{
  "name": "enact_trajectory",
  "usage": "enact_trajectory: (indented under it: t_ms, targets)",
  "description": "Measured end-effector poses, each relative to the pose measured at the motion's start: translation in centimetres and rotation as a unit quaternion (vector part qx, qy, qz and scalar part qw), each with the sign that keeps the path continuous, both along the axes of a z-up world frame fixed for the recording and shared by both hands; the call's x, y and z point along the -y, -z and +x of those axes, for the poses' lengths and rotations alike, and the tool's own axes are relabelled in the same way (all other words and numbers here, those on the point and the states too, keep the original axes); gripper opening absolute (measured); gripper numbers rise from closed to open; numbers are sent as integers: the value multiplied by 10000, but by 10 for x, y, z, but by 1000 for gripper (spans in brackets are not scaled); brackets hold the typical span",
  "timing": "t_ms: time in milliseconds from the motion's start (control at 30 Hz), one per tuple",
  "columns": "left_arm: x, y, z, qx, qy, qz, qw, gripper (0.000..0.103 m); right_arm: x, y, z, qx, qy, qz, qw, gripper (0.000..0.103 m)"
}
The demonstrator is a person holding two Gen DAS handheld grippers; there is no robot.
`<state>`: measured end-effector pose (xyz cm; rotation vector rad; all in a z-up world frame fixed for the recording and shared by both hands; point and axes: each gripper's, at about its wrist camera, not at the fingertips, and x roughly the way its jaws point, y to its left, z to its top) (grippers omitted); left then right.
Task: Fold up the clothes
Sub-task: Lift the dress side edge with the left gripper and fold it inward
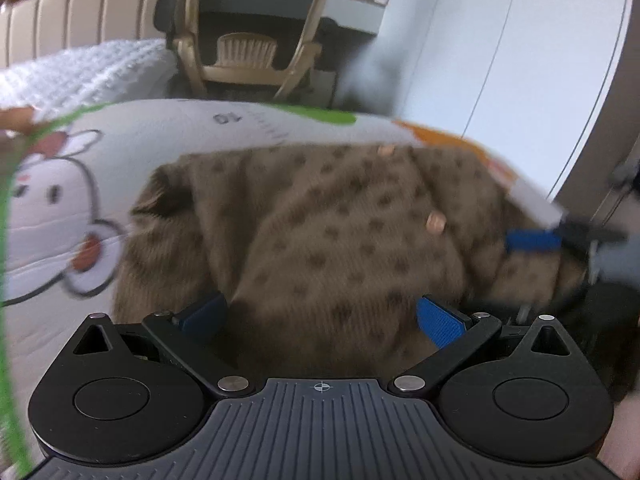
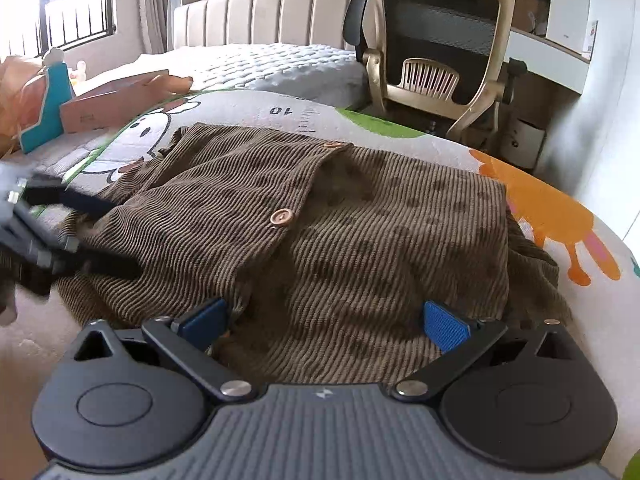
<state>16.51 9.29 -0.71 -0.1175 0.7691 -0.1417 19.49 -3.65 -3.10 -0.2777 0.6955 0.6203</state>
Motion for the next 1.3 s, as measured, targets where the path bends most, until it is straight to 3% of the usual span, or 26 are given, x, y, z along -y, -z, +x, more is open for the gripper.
enact_trajectory:
  t_ms: [133, 233, 333, 400, 567, 767, 867, 1000, 1067, 1267, 1300]
  targets:
    - [-6, 6, -15, -19, -106, 247, 9996, 103, 4, -11, -1, 115, 74, 2, 9999, 103]
    - [-15, 3, -18, -32, -237, 57, 9997, 103, 5, -17, -6, 226, 94, 43, 9997, 103]
    - [-20, 4, -17, -114, -463, 245, 9986, 103, -1, -3, -1, 98, 150, -325, 9993, 103]
    - [-20, 6, -19, -126, -402, 389, 9984, 103, 3, 7, 2, 61, 244, -564, 9981, 103]
    - [-20, 2, -22, -254, -277, 554, 9978, 103, 23, -8, 5, 125, 411, -399, 9983, 103]
    - [-27, -22, -10, 102, -526, 116, 9985, 103, 8, -8, 56, 221, 798, -450, 9955, 103]
    - [-24, -26, 8, 131, -546, 178, 9983, 103, 1, -9, 82, 269, 992, -476, 9936, 103]
    - [-23, -10, 32, -256, -643, 484, 9964, 103, -9, -9, 116, 331, 1249, -511, 9903, 103]
    - [-28, -2, 35, -363, -652, 319, 9967, 103, 7, -9, 122, 63, 1457, -49, 9893, 103]
    - [-33, 1, 32, -373, -695, 169, 9967, 103, 41, -40, 65, 403, 1403, 706, 9868, 103]
    - [-34, 1, 32, -367, -701, 148, 9968, 103, 43, -35, 60, 427, 1390, 547, 9879, 103]
